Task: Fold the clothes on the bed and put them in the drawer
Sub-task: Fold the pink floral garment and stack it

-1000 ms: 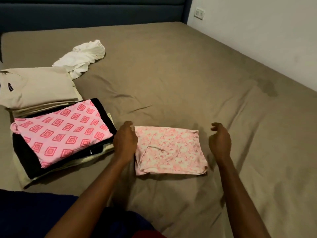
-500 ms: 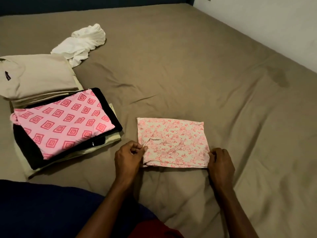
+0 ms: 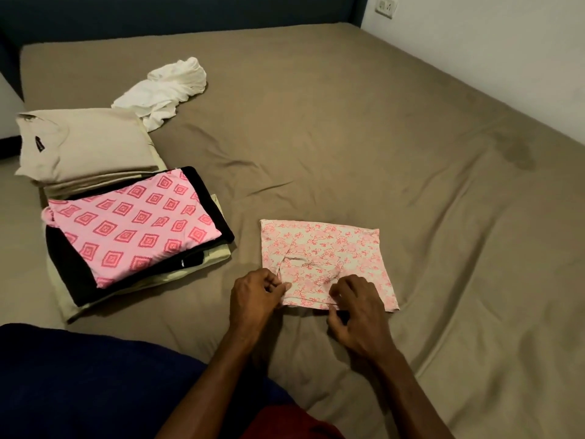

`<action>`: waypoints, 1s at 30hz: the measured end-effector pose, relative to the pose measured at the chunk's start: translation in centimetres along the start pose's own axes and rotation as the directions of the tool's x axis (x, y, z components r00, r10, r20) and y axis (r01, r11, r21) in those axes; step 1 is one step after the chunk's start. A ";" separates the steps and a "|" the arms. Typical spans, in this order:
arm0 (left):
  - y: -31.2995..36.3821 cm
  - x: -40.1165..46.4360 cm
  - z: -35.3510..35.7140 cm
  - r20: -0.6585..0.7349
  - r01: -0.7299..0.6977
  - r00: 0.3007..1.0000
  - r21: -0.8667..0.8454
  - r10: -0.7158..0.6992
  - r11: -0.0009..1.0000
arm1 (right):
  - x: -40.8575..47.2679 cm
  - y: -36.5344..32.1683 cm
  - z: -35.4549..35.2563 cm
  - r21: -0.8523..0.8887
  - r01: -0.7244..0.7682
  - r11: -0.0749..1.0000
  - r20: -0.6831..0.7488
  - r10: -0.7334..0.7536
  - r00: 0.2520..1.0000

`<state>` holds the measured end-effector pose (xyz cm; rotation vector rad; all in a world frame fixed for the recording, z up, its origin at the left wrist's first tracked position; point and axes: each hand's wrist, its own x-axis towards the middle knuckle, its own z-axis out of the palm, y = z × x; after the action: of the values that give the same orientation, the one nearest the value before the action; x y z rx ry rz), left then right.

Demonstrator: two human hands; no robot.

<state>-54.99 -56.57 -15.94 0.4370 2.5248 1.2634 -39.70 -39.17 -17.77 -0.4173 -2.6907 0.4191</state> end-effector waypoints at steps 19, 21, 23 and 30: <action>-1.3 -1.5 -1.7 0.015 0.011 1.000 -0.037 -0.010 0.999 | -1.3 0.5 -0.9 0.082 0.064 0.995 0.036 -0.067 0.997; -0.7 -1.1 -1.4 -0.131 -0.086 0.987 0.090 0.097 0.992 | -0.5 0.4 -1.3 0.127 -0.002 0.992 -0.024 0.005 1.000; -0.1 -0.2 -0.7 -0.212 -0.239 0.935 0.221 0.286 0.946 | 0.6 0.5 -1.3 0.226 -0.111 0.968 -0.111 0.139 0.984; 2.8 4.5 5.1 0.157 -0.420 0.907 0.363 0.390 0.832 | 7.8 4.8 1.0 0.170 -0.344 0.923 0.148 0.322 0.935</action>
<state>-56.80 -49.51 -17.14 1.1446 2.7035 0.8216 -45.84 -32.35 -17.76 -0.8213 -2.6577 0.8191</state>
